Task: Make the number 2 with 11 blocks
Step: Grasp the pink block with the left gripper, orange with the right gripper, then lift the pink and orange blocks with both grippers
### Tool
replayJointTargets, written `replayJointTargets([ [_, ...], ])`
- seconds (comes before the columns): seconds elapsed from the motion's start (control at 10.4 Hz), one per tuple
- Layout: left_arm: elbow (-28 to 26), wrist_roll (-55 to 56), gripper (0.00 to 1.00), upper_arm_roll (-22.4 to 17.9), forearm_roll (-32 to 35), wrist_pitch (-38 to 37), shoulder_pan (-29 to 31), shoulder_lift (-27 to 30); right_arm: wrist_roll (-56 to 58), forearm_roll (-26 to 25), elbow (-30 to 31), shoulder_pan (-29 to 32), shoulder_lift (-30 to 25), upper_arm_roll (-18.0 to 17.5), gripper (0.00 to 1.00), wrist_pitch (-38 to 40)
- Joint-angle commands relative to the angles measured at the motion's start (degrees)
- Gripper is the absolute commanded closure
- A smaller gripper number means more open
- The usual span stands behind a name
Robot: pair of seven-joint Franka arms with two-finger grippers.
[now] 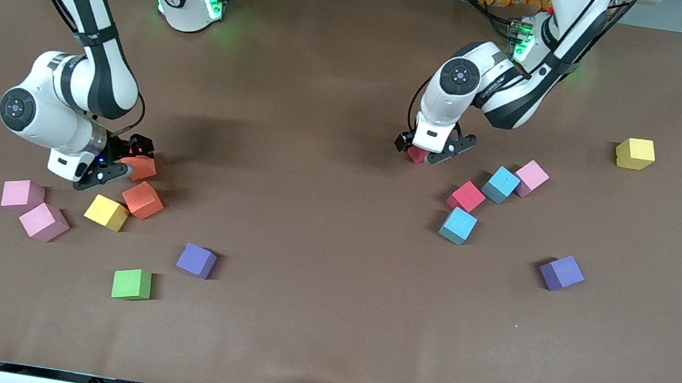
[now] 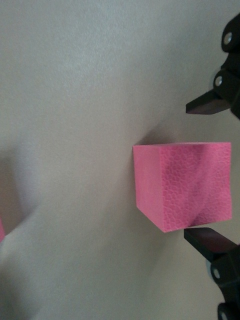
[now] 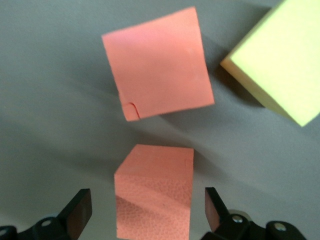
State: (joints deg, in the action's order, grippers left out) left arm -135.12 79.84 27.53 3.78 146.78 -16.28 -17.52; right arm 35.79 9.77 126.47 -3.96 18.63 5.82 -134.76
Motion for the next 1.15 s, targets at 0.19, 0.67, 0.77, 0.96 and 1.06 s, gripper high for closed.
replayJointTargets([
  [0.19, -0.1, 1.5, 0.2, -1.1, 6.5, 0.8, -1.0, -1.6, 0.9, 3.5, 3.9, 1.5, -0.9, -0.3, 0.0, -2.4],
  [0.67, 2.1, 1.3, 0.57, -1.1, 10.5, -0.7, -5.1, -2.3, 0.9, 3.5, 3.9, 1.0, -0.5, -0.3, 0.32, -4.3],
  [0.77, 4.2, 1.3, 0.58, -1.0, 10.9, -3.7, -7.0, -2.5, 0.9, 3.5, 3.8, 1.0, -0.5, -0.3, 0.47, -4.5],
  [0.96, 7.3, 0.7, 0.58, -0.8, 11.8, -7.1, -9.7, -3.1, 1.5, 3.5, 3.1, 0.9, -0.7, -0.3, 0.62, -4.3],
  [1.06, 8.0, -0.2, 0.58, -0.8, 11.9, -7.2, -12.6, -3.2, 1.6, 3.4, 2.5, 0.8, -1.1, -0.4, 0.75, -3.7],
])
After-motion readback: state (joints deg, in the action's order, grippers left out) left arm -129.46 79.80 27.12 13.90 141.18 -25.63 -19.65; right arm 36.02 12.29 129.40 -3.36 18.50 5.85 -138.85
